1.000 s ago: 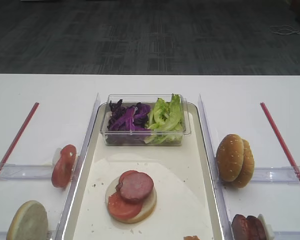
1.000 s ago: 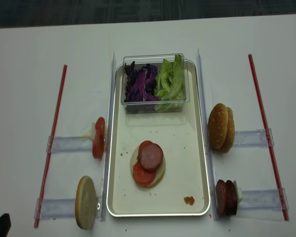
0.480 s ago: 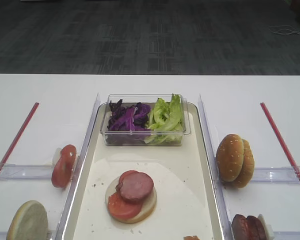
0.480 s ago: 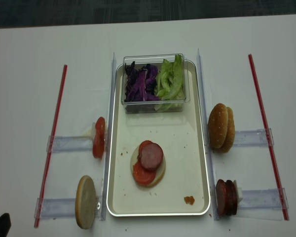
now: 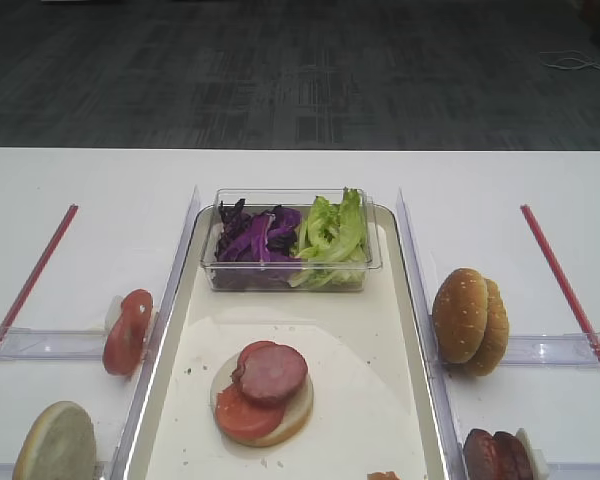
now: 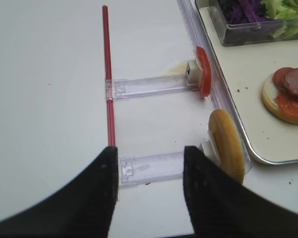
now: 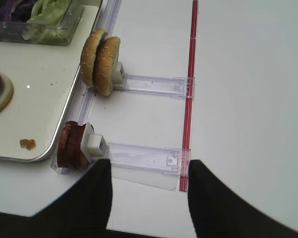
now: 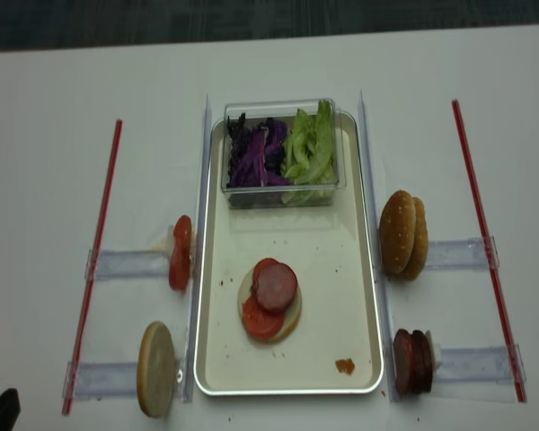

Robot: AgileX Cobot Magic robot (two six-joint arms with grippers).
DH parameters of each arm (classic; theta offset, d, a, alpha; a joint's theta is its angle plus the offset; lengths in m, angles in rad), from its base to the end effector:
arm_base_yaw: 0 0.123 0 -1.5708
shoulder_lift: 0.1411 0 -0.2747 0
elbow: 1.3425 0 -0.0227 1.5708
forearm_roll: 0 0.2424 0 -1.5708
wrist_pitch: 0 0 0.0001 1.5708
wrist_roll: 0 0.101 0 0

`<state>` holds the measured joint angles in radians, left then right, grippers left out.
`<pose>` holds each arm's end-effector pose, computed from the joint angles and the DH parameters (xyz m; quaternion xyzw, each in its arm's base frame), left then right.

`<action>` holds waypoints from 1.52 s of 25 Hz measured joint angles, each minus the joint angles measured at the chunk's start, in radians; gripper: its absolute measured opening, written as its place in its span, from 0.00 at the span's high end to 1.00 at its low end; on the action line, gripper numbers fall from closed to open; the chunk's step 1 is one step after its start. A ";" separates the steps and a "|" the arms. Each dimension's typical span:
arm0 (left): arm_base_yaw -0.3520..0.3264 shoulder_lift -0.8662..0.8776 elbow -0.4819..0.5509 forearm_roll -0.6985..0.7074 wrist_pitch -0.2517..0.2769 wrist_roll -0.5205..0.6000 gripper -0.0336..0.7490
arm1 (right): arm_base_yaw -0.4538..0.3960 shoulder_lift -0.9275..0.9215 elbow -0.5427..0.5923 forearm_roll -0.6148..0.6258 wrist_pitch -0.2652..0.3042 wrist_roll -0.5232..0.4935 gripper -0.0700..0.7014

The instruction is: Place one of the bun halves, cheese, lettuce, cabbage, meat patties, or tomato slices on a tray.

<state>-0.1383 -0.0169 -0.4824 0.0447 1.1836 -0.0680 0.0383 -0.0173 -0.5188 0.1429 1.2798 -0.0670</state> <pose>0.0007 0.0041 0.2533 0.0288 0.8831 -0.0260 0.4675 -0.0102 0.0134 0.2559 -0.0589 0.8932 0.0641 0.4412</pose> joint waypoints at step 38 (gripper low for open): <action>0.000 0.000 0.000 0.000 0.000 0.000 0.58 | 0.000 0.000 0.043 -0.008 -0.142 -0.085 0.42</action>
<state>-0.1383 -0.0169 -0.4824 0.0447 1.1836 -0.0680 0.0383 -0.0173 -0.4756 0.1350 1.1383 -0.1521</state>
